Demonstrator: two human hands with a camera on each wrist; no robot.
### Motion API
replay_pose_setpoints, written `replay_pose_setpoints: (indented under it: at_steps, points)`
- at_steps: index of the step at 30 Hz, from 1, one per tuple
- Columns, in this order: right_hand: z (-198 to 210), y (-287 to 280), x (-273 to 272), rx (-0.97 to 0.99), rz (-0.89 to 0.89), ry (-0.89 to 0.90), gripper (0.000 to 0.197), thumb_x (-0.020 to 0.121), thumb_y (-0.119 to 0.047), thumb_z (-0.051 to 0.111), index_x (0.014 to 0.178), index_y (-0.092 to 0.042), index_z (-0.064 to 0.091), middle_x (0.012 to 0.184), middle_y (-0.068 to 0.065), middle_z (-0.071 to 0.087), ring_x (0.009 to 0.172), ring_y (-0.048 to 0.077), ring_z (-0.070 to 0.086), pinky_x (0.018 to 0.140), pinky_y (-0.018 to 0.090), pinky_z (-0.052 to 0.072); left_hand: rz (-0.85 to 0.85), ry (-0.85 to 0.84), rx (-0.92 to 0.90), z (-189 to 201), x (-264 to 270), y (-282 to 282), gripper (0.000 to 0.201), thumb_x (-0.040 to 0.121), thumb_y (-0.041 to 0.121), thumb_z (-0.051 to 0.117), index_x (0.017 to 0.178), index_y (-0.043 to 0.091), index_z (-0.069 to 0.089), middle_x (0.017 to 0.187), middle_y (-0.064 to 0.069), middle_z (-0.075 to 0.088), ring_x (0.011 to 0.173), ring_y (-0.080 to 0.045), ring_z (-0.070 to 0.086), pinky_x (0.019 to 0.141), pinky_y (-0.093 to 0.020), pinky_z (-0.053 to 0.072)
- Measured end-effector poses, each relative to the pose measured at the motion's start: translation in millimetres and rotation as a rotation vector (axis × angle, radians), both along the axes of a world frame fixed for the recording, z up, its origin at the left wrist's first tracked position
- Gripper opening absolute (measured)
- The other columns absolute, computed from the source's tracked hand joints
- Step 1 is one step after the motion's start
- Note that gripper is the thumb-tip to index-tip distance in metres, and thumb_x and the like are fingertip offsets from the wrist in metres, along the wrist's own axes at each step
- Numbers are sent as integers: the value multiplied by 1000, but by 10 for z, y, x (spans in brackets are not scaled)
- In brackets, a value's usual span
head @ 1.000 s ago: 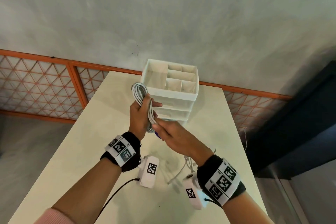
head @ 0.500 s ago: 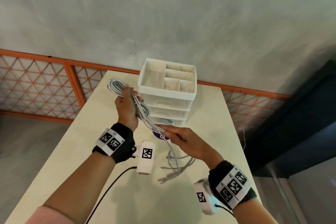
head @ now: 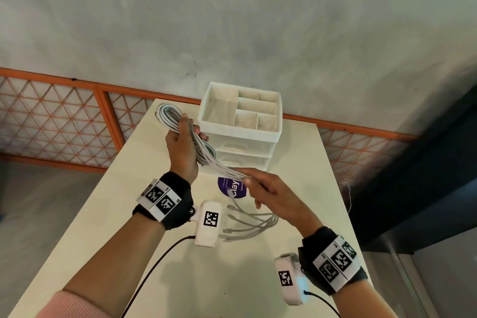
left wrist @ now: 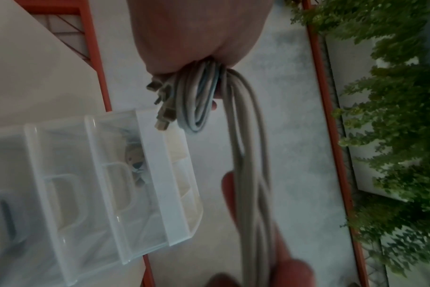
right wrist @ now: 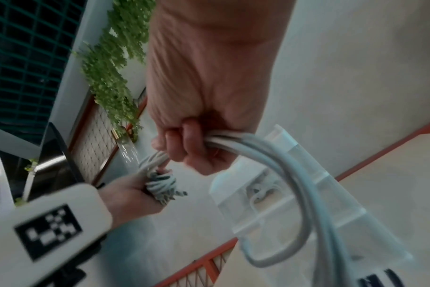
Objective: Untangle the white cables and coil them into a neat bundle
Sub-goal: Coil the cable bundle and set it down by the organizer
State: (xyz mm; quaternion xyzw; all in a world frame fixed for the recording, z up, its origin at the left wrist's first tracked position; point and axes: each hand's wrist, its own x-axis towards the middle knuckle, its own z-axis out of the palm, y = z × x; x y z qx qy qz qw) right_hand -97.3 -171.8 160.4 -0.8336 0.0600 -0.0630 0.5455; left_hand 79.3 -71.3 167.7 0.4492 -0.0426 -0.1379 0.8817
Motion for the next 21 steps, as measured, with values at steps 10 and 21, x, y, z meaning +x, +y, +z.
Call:
replay_pose_setpoints:
  at_steps: [10, 21]
  points:
    - [215, -280, 3, -296, 143, 328, 29, 95, -28, 52, 122, -34, 61, 65, -10, 54, 51, 1, 42, 58, 14, 39, -396, -31, 98, 1, -111, 58, 28, 96, 29, 47, 72, 14, 49, 45, 10, 35, 37, -6, 32, 44, -20, 38]
    - [748, -175, 124, -472, -172, -99, 18, 74, -20, 77, 83, -14, 63, 76, -2, 68, 73, 4, 59, 63, 10, 40, -540, -276, 300, 63, -441, -42, 31, 97, 25, 46, 71, 10, 52, 48, 5, 47, 44, -12, 50, 48, -21, 46]
